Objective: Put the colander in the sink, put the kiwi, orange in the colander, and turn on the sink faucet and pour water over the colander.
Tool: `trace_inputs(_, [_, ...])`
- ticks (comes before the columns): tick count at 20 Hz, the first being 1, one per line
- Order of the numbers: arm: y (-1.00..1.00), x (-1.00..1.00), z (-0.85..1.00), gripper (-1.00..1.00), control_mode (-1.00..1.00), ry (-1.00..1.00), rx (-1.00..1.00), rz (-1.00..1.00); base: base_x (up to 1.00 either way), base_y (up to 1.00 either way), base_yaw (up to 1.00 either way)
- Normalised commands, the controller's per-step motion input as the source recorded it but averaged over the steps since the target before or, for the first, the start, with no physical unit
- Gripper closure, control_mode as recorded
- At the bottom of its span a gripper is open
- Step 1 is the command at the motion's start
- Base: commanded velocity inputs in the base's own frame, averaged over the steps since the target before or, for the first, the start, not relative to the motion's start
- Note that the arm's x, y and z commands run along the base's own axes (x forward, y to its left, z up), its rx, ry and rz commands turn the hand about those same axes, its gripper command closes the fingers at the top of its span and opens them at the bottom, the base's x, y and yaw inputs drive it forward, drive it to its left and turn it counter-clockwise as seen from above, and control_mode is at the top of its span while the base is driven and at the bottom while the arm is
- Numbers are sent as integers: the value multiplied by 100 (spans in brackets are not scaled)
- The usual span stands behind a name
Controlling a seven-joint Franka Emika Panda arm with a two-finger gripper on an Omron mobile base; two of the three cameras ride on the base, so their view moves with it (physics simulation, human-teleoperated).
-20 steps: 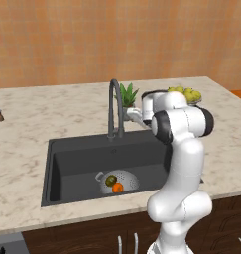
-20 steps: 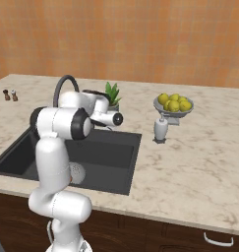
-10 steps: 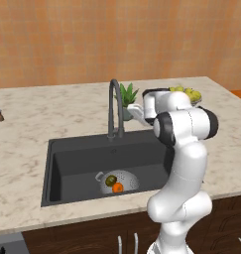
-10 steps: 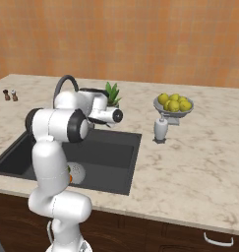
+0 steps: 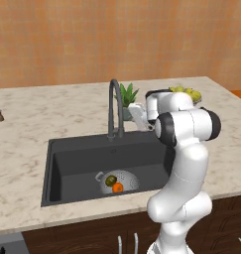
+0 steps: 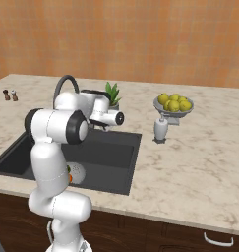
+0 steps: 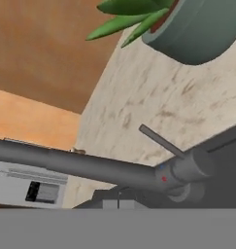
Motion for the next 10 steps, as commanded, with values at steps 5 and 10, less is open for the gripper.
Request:
trace_inputs(5, [33, -15, 0, 100, -100, 9, 14, 0, 0, 0, 0])
trace_inputs(10, [22, 0, -1, 100, -100, 7, 9, 0, 0, 0, 0])
